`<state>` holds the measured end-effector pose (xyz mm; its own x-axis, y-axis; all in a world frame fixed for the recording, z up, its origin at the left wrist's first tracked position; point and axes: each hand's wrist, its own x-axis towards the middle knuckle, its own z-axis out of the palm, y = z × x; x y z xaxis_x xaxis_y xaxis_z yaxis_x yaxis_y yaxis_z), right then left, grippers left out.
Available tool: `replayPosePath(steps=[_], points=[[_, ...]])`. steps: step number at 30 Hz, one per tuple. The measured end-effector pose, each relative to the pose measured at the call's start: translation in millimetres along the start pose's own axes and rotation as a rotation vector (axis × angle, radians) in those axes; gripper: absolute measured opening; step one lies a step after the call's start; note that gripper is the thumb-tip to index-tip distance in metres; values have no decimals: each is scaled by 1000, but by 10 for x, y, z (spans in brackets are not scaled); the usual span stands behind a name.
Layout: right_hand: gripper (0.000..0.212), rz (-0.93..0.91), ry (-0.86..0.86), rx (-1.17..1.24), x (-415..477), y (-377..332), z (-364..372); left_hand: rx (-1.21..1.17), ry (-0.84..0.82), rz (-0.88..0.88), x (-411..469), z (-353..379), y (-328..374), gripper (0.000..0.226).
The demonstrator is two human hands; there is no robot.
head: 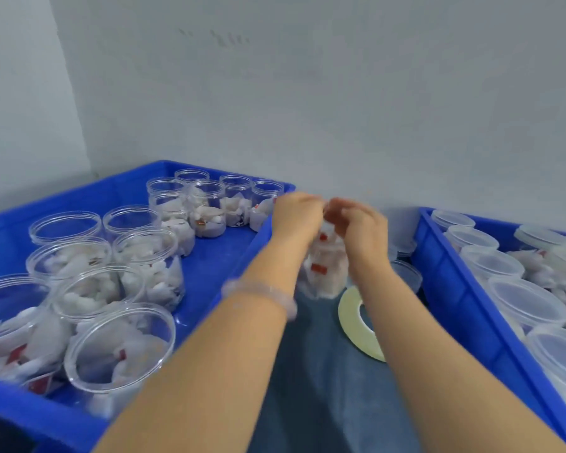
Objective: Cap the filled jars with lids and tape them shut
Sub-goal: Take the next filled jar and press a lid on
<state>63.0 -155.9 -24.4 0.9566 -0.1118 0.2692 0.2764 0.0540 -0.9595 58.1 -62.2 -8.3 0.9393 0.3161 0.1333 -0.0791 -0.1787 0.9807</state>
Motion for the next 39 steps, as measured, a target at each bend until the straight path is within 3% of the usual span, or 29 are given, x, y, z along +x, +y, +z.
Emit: replayPosePath(steps=[3,5,8,12,16,18,20,22,26,29,31,34,37,39], points=[[32,176,43,7,-158,337,-162,-222,38,-93,-186,163,-510,27],[31,288,54,38,-233,520,-207,-321,-9,-56,-297,207,-767,30],[28,279,18,57,-299,715,-185,-396,38,73,-348,259,-1032,29],[48,257,-49,135,-266,865,-365,-390,59,107,-244,292,-1118,34],[13,112,20,-531,-93,1078,-783,-418,-42,151,-197,300,-1114,41],[26,151,-81,-813,-34,1230,-919,-403,-61,193,-196,288,-1174,40],[31,61,-26,-931,39,1298,-939,-354,-73,270,-225,281,-1239,43],[35,-97,-11,-950,170,1301,-854,-330,-66,318,-265,302,-1315,64],[51,-78,-351,-1191,443,1381,-594,-325,0,341,-319,351,-1449,55],[30,-100,-319,-1260,499,1407,-488,-339,1,338,-297,365,-1503,57],[15,-199,-215,-1209,485,1412,-444,-345,1,346,-289,377,-1515,61],[7,-218,60,-672,409,1294,-453,-354,6,346,-274,381,-1526,61],[23,19,365,40,375,921,-537,-359,41,325,-256,420,-1499,59],[28,212,267,227,352,720,-580,-347,48,319,-261,469,-1460,61]])
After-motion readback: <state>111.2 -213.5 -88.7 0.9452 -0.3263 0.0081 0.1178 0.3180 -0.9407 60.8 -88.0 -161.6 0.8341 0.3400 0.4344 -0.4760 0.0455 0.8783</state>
